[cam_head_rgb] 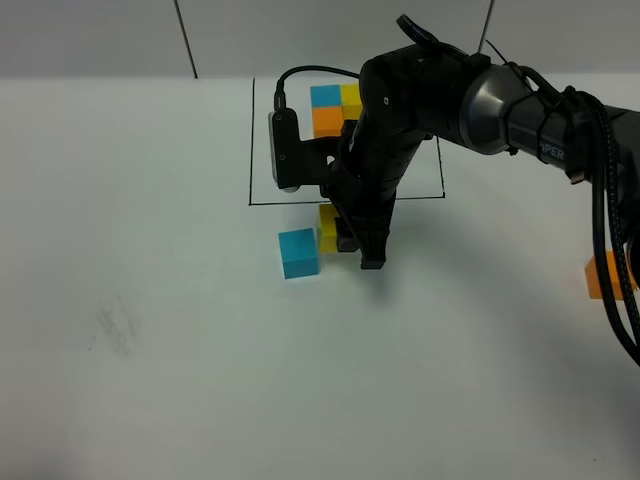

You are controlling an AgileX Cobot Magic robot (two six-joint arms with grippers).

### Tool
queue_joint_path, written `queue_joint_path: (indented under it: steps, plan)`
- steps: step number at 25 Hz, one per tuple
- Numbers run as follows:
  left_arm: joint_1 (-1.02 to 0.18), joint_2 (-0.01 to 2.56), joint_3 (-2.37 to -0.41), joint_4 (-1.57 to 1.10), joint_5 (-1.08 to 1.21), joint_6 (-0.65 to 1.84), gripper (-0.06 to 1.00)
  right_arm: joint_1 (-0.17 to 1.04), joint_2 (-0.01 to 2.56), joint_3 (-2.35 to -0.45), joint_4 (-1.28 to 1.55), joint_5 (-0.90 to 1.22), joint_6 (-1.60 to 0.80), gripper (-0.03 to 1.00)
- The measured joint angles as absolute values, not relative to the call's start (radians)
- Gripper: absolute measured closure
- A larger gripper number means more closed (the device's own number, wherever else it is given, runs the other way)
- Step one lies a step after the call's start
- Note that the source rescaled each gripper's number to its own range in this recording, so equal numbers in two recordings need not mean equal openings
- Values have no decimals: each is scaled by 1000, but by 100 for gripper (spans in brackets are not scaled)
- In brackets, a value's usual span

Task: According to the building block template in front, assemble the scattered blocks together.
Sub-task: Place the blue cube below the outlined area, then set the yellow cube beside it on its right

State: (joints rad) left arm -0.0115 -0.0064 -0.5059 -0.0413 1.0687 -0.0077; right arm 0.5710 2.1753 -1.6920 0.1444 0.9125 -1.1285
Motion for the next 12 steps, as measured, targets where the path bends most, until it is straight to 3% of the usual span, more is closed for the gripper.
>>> queue_joint_path:
  steps: [12]
  plan:
    - [-12,-6,-506,-41,1068,-8,94,571,2194,-1697,145,919,-1179,43]
